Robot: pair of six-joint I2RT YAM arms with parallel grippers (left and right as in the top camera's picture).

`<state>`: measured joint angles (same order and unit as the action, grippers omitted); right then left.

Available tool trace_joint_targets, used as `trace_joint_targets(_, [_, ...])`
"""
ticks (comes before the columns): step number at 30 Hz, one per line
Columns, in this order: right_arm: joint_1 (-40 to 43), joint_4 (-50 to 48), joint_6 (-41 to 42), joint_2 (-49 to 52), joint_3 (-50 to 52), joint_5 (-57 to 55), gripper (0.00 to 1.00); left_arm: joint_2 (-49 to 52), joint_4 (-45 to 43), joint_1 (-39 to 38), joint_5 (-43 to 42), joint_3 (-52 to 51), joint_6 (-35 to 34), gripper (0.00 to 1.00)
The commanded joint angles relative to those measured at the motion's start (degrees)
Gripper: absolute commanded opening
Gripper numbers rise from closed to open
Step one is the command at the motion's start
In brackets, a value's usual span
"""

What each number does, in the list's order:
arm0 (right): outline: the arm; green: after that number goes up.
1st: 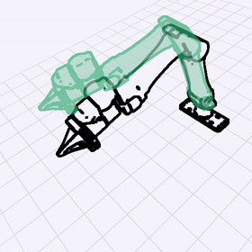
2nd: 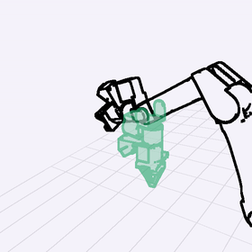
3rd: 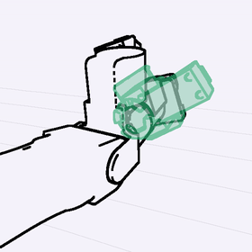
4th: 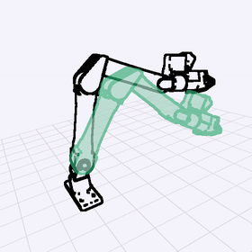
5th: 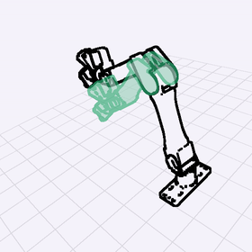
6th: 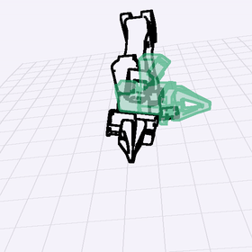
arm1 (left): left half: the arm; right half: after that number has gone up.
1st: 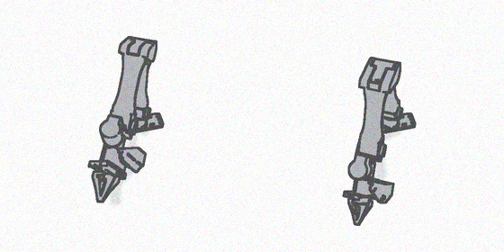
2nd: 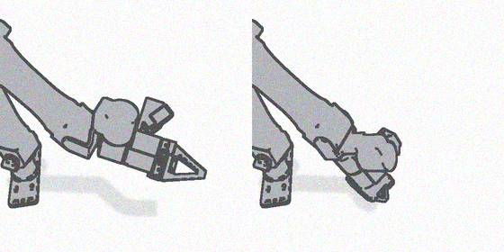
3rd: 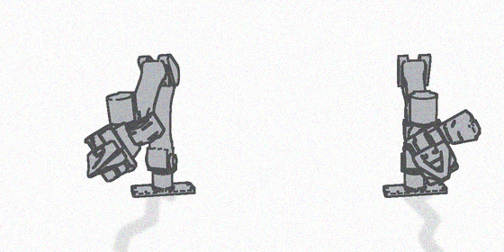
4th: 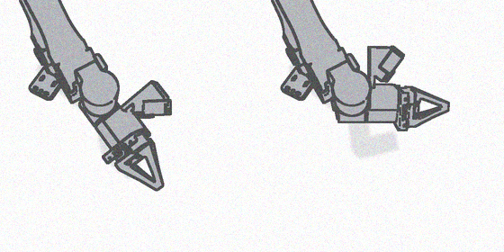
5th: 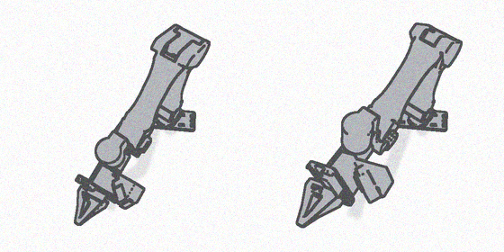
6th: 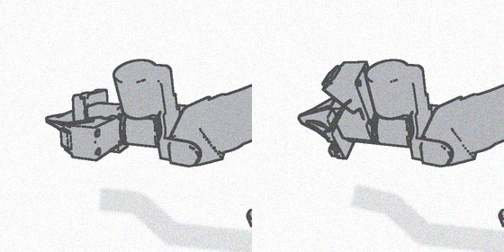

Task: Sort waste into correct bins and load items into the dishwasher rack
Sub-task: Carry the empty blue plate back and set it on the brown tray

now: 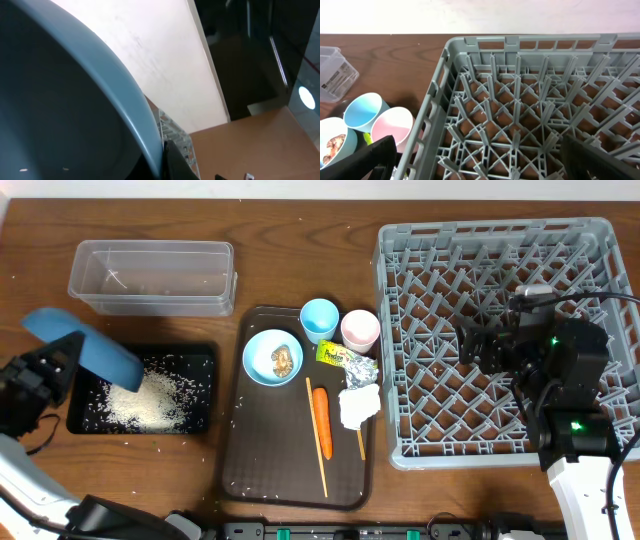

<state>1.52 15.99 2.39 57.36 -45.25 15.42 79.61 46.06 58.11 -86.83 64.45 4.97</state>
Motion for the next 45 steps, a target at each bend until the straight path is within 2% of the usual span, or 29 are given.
trace_joint_targets(1, [-0.42, -0.15, 0.09, 0.02, -1.14, -0.42, 0.99, -1.99, -0.09, -4.87, 2.95, 0.79, 1.27, 0.06])
trace_joint_targets(6, [-0.42, -0.11, 0.09, 0.02, -1.14, -0.44, 0.99, -5.73, -3.10, -14.82, 16.59, 1.60, -3.82, 0.06])
trace_joint_targets(12, [-0.42, -0.13, 0.09, 0.04, -1.14, -0.44, 0.99, -14.25, -7.82, -30.58, 35.32, 1.62, -10.23, 0.06])
trace_joint_targets(18, [-0.42, -0.09, 0.09, 0.04, -1.14, -0.44, 0.99, -18.86, -1.75, -51.28, 55.78, 1.60, -10.21, 0.06])
trace_joint_targets(21, [-0.42, -0.02, 0.09, 0.04, -1.14, -0.46, 0.99, -18.38, 3.43, -62.49, 62.58, 1.53, -10.21, 0.06])
trace_joint_targets(27, [-0.42, -0.04, 0.09, 0.04, -1.14, -0.63, 0.99, -14.27, 7.72, -84.63, 70.55, 1.36, -10.99, 0.06])
trace_joint_targets(33, [-0.42, 1.20, 0.07, 0.04, -1.14, -0.63, 0.99, -6.29, 11.98, -99.82, 78.84, 1.36, -15.96, 0.06])
trace_joint_targets(37, [-0.42, 1.88, 0.07, 0.15, -1.11, -1.73, 0.99, 0.44, 15.69, -104.94, 83.32, 1.31, -19.37, 0.06])
trace_joint_targets(45, [-0.42, 2.10, 0.09, 1.14, -1.11, -2.56, 0.98, 9.33, 16.50, -109.15, 83.47, 0.44, -22.62, 0.06])
